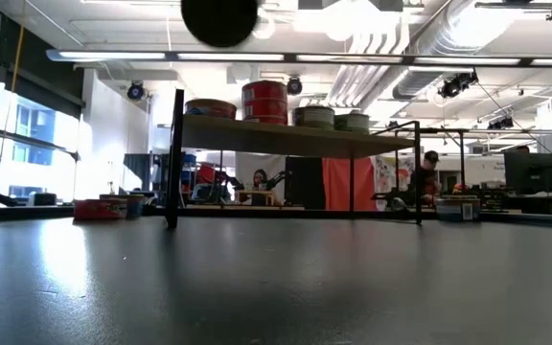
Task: Stack canned seafood by type on shelf
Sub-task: Stack the bottom blue and red tuna can on top of the blue and red tuna can on the shelf
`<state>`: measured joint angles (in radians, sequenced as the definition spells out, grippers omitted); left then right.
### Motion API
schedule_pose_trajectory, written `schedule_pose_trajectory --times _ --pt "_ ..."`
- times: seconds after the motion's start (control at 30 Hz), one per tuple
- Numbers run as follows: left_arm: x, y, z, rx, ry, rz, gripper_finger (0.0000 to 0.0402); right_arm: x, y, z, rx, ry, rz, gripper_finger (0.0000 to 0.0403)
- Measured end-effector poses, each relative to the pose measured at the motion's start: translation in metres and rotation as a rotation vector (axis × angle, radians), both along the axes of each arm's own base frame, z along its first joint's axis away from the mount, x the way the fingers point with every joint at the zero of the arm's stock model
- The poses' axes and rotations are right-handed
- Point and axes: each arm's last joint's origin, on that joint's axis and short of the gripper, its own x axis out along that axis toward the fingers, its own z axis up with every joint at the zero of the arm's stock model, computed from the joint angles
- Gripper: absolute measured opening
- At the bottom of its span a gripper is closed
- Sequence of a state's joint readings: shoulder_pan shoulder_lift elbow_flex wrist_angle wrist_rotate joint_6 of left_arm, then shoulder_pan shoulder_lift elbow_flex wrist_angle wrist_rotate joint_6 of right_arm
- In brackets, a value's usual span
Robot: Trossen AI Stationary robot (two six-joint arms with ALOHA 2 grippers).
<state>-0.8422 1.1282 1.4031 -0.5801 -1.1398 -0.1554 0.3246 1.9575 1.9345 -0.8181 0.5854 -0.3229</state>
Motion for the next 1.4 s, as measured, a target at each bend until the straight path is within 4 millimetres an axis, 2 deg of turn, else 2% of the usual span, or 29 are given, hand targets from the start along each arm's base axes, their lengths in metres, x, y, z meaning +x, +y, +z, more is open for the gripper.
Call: schedule_pose_trajectory --times 0.1,0.17,0.3,0.4,0.57,0.73,0.93,1.1,1.4 --pt "-0.007 -0.005 -0.005 -0.065 0.01 -0.026 0.0 0.01 -0.026 0.022 -0.097 -0.06 0.01 0.0165" --pt "-0.011 -0.01 -0.006 -0.111 0.006 -0.059 0.0 0.016 -0.046 0.029 -0.168 -0.069 -0.016 0.0165" --pt "-0.021 -0.02 -0.002 -0.166 -0.024 -0.131 0.0 0.024 -0.086 0.029 -0.256 -0.037 -0.053 0.0165" --pt "-0.026 -0.027 0.003 -0.155 -0.046 -0.179 0.0 0.036 -0.103 0.024 -0.329 -0.024 -0.048 0.0167" --pt "-0.03 -0.03 0.007 -0.116 -0.069 -0.167 0.0 0.055 -0.113 -0.001 -0.444 0.064 0.017 0.0174" --pt "-0.031 -0.03 0.006 -0.105 -0.069 -0.156 0.0 0.068 -0.123 -0.028 -0.487 0.141 -0.005 0.0176" --pt "-0.031 -0.03 0.006 -0.102 -0.067 -0.156 0.0 0.074 -0.136 -0.03 -0.513 0.11 -0.083 0.0177" --pt "-0.031 -0.03 0.005 -0.095 -0.063 -0.154 0.0 0.076 -0.145 -0.029 -0.463 0.075 -0.059 0.0177" --pt "-0.031 -0.03 0.005 -0.09 -0.058 -0.156 0.0 0.08 -0.159 -0.041 -0.429 0.082 -0.073 0.0179"
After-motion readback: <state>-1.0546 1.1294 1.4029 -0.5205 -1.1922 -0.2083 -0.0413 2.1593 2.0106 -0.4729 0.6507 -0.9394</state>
